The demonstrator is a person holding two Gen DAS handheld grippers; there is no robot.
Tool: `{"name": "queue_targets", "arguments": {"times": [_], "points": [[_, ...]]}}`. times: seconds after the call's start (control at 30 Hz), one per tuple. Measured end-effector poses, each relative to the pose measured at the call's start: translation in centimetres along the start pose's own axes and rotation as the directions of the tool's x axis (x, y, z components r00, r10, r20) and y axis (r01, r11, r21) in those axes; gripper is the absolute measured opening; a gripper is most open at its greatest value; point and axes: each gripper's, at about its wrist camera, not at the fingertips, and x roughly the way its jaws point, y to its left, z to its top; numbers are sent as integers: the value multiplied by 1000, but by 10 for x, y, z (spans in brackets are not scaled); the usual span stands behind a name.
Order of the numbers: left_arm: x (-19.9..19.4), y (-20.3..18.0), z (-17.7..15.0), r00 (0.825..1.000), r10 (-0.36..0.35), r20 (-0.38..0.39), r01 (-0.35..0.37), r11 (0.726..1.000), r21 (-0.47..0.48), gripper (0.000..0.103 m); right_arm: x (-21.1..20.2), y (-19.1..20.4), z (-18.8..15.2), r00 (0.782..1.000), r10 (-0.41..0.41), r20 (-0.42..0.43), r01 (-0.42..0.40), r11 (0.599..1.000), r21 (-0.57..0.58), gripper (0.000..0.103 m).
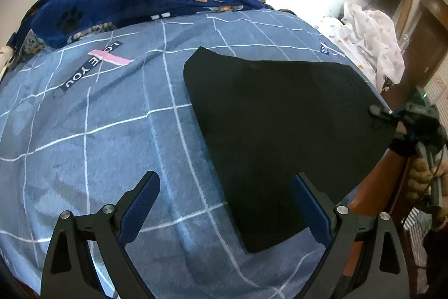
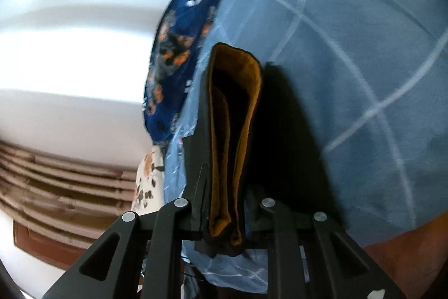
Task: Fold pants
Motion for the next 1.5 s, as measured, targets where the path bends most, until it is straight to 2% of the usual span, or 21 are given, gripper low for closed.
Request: {"name": "queue_targets", "arguments": {"times": [0.13,0.27,0.3,0.4,0.5,0.63,0.7,0.77,0.9,1.1,1.3,1.5], "points": [[7,-2,1,1000,-2,-15,2,1000,3,94,2,-32,-4,1000,27,-9,-26,994,102,18],[11,-1,1,1000,4,-19,-4,1000,4,94,-1,-30,-8,997,70,-9,-69,991,115,18],[11,0,2,1000,4,-16,-4,1000,0,94,-2,-27,-8,998,70,-8,-69,992,108,18],[12,2,6,1000,4,3,-4,1000,-14,94,3,-31,-6,1000,3,-24,-1,995,96,18],[14,5,9,1000,9,10,-9,1000,-22,94,6,-45,-7,999,26,-29,-22,990,140,17],[19,10,11,1000,1,2,0,999,-41,94,5,-29,-6,999,-20,-30,22,997,73,27],[22,13,12,1000,-7,-4,7,998,-57,94,4,-18,-4,998,-57,-35,58,998,34,36],[23,17,12,1000,-19,-6,19,997,-70,94,0,-5,-2,995,-94,-17,94,995,-18,53],[25,22,15,999,-38,1,38,996,-83,94,-7,14,5,984,-180,14,180,976,-123,62],[34,17,21,1000,-25,-9,25,998,-61,94,-4,6,22,971,-240,14,239,961,-137,62],[43,7,23,1000,-2,-18,2,1000,-11,94,12,2,31,972,-233,-32,225,961,-163,62],[53,-4,24,999,20,-33,-19,999,43,94,25,10,35,964,-258,-68,239,948,-212,62]]}}
